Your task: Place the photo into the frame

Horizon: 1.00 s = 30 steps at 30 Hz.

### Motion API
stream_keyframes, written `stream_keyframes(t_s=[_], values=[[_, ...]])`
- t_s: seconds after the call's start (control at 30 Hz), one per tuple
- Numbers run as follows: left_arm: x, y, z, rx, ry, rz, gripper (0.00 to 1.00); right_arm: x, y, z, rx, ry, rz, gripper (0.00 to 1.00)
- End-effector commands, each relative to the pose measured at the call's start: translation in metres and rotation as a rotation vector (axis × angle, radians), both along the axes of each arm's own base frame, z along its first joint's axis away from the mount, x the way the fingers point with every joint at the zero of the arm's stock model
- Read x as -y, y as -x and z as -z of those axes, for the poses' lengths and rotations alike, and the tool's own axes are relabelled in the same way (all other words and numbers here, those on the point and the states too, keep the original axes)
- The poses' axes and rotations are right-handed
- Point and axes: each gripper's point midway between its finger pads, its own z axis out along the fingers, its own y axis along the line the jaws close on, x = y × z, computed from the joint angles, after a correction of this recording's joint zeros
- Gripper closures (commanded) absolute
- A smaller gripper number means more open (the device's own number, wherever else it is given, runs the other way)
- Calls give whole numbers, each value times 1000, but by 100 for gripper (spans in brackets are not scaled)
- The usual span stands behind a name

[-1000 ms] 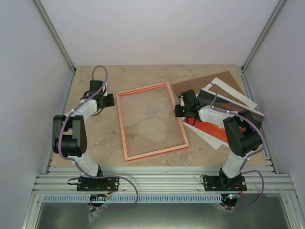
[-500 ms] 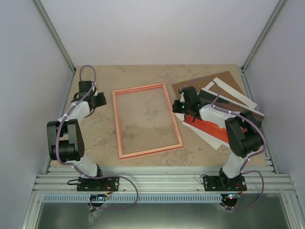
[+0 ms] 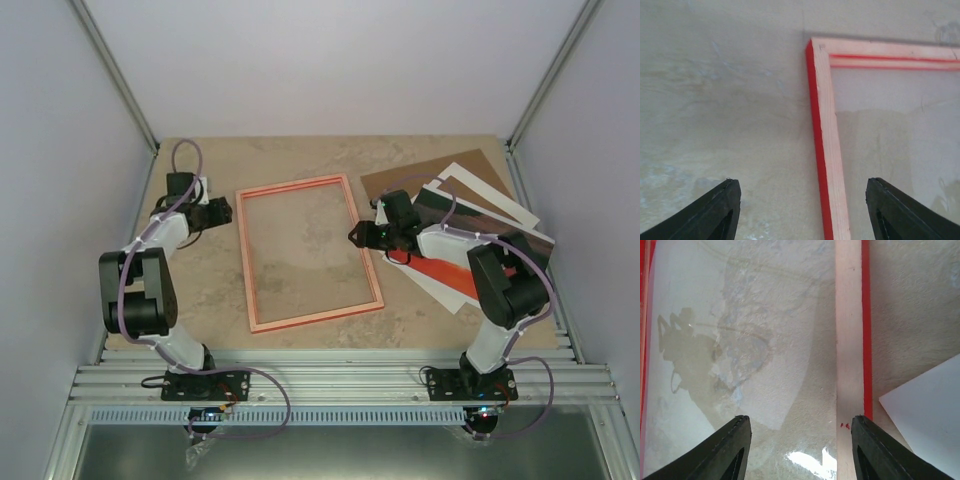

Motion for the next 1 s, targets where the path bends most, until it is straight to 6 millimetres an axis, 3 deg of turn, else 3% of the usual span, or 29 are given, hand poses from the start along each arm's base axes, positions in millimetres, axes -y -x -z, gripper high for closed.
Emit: stream_keyframes(t_s=[0.0, 0.17, 0.33, 0.67, 0.83, 0.97], values=[[23, 17, 33, -103, 122, 71, 28, -9, 1, 11, -22, -37, -73, 43], [32, 18, 53, -159, 169, 104, 27, -7, 16, 30, -116, -72, -116, 43], [43, 13, 64, -180, 234, 148, 29, -14, 30, 30, -156, -130, -165, 43], [51, -17, 68, -153, 271, 197, 36, -22, 41, 37, -247, -175, -255, 46], [48, -25, 66, -137, 248, 206, 36, -27, 44, 26, -240, -213, -303, 44], [45, -22, 63, -140, 231, 199, 35, -20, 28, 2, -168, -212, -318, 38]])
